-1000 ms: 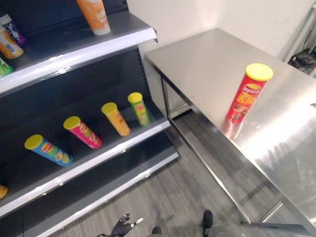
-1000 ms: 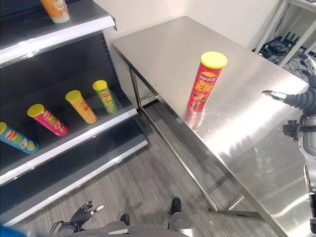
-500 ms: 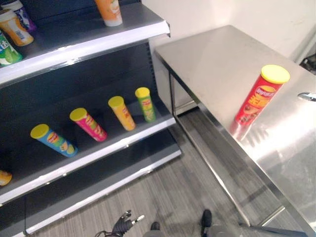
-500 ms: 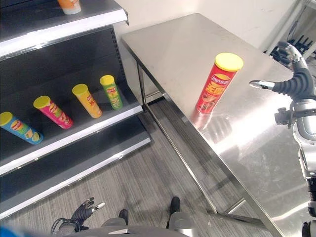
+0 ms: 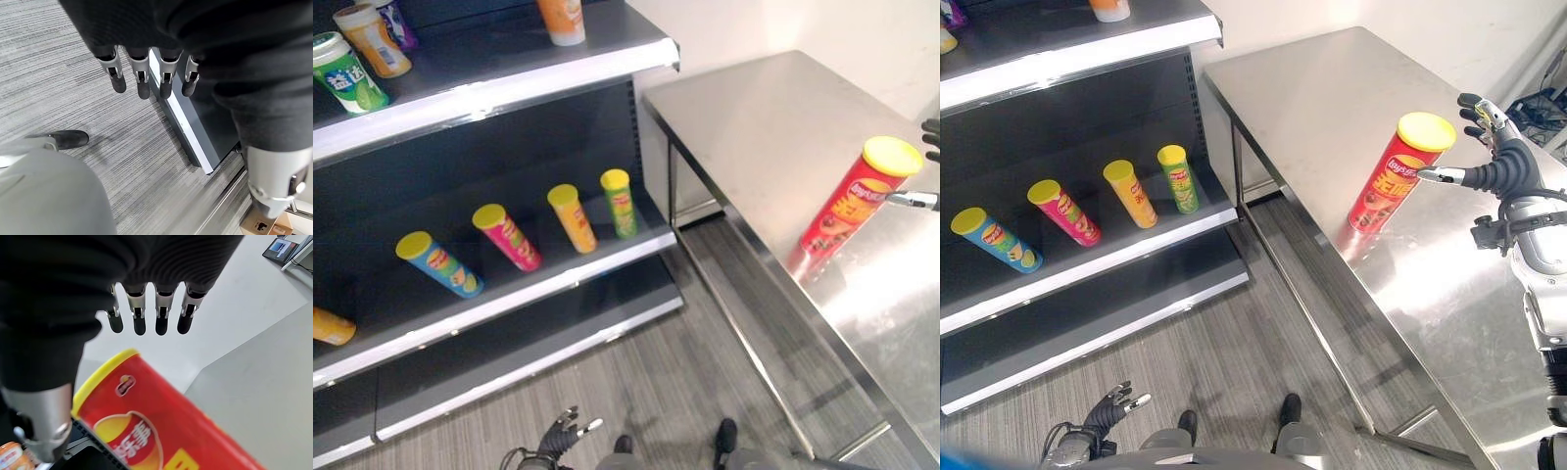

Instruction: Put the goods on the table back onto the shelves and tidy them up.

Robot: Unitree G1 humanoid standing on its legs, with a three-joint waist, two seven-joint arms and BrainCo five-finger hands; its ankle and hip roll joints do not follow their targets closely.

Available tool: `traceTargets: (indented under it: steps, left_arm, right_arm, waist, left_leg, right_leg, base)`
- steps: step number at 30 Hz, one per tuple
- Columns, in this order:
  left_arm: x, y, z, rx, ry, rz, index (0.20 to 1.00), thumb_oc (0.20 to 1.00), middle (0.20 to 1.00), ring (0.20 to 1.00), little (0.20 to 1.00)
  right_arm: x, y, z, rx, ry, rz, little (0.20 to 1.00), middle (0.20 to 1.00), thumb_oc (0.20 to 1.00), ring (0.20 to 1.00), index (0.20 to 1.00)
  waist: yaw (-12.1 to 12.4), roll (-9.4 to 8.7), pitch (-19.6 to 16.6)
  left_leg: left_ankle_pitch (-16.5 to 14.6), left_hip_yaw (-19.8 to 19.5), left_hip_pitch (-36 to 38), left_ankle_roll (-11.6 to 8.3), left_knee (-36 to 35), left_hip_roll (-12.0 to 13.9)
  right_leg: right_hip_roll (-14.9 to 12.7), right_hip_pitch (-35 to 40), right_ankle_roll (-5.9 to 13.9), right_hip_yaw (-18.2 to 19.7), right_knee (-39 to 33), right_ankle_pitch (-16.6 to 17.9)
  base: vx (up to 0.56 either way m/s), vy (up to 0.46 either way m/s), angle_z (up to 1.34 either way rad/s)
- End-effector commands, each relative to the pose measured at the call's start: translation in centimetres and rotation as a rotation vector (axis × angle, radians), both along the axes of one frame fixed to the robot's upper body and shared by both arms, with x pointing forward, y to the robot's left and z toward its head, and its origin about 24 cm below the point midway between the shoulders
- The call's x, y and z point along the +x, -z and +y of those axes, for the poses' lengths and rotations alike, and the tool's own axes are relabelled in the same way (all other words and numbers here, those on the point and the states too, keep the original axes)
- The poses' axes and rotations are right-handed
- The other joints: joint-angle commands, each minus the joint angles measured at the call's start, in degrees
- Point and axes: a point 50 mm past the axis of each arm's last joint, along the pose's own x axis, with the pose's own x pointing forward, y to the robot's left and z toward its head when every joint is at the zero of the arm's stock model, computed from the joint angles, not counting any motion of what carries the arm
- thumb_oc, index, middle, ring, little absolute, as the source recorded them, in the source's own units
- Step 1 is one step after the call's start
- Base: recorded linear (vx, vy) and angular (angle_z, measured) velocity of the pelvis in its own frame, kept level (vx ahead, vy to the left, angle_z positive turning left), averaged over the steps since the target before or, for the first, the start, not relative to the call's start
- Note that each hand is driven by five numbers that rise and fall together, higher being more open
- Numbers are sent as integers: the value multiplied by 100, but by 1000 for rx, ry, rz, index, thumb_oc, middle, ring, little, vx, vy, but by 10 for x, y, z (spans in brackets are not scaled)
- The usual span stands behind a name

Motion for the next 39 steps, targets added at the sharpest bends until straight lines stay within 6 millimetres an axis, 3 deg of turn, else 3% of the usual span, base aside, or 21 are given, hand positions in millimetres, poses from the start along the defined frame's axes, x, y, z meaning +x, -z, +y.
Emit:
traceTargets:
  steps: [1,12,14,16,39]
  left_arm:
    - [9,-9,7,17,61,-38,1000,1000,1000,1000,1000]
    - [8,-12,6,3,69,-56,1000,1000,1000,1000,1000]
    - [-12,5,9,38,66,63,1000,1000,1000,1000,1000]
    - [-17,9,13,50,49,99,1000,1000,1000,1000,1000]
    - [-7,8,19,82,44,94,1000,1000,1000,1000,1000]
  right_arm:
    - [3,-33,8,-63,-32,-104,1000,1000,1000,1000,1000]
    - [11,-31,9,-92,-39,-52,1000,1000,1000,1000,1000]
    - [14,-31,12,-69,-57,-64,1000,1000,1000,1000,1000]
    - [12,-29,8,-76,-47,-45,1000,1000,1000,1000,1000]
    - [15,-25,7,-67,-30,-46,1000,1000,1000,1000,1000]
  waist:
    - [130,-240,-176]
    - [190,-232,-150]
    - [210,-254,-128]
    - [225,-265,-125]
    - [271,-279,-166]
  left_leg:
    - [41,547,-227,-313,420,522]
    - [66,495,-253,-332,423,541]
    - [57,463,-278,-350,436,532]
    - [61,445,-290,-358,435,530]
    - [35,407,-257,-349,419,514]
  right_leg:
    - [-539,280,386,-555,167,-745]
    - [-542,312,378,-631,167,-761]
    - [-548,314,384,-658,171,-764]
    - [-556,325,391,-687,169,-760]
    - [-593,411,392,-749,182,-784]
  base:
    - [0,0,0]
    - [0,0,0]
    - [0,0,0]
    - [-1,-8,2]
    - [1,0,3]
